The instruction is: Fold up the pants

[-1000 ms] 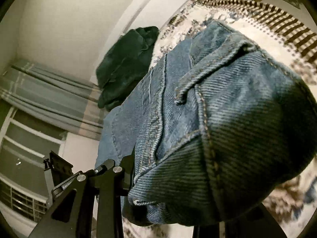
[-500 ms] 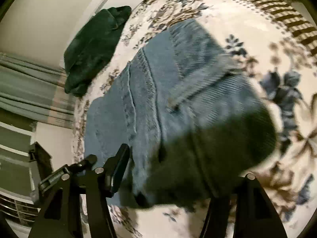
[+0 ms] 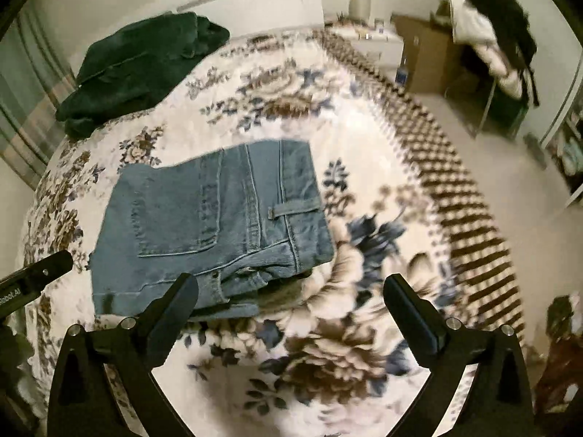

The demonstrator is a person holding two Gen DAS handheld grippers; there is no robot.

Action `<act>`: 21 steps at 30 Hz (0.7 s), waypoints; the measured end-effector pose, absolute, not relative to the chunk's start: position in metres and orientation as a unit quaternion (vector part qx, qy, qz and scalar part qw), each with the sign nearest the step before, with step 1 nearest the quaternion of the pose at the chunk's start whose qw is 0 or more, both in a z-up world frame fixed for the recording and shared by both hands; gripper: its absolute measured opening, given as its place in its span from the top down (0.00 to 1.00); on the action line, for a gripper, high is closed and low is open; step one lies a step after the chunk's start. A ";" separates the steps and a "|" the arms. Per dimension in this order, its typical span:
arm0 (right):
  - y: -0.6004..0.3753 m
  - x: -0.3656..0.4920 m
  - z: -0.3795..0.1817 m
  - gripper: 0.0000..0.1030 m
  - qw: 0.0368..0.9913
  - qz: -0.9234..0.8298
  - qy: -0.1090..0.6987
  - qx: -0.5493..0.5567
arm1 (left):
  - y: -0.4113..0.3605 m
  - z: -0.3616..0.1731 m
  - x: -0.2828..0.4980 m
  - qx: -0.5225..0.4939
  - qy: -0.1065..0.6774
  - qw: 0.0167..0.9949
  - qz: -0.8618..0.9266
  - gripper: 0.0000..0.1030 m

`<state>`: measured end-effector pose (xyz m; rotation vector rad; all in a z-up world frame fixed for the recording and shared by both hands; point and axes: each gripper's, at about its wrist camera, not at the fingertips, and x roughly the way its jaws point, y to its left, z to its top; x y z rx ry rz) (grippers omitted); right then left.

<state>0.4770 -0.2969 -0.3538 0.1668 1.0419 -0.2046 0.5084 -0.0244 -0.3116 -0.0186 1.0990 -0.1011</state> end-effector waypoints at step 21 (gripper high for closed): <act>-0.285 0.253 -0.103 0.00 0.910 -0.047 0.411 0.039 | -0.033 -0.113 0.292 0.001 0.418 0.908 -0.019 0.05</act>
